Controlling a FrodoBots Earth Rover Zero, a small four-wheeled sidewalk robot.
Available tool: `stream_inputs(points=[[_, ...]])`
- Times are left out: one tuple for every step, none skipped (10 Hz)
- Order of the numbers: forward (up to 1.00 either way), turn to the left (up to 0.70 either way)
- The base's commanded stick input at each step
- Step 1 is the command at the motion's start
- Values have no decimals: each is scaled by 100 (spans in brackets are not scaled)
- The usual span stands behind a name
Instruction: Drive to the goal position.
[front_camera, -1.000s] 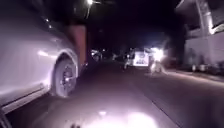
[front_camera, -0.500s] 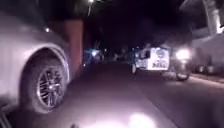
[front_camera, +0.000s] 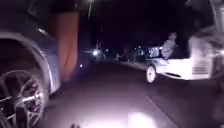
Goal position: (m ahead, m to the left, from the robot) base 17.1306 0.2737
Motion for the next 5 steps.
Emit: stream_inputs(points=[[100, 0], [100, 0], [100, 0], [100, 0], [100, 0]])
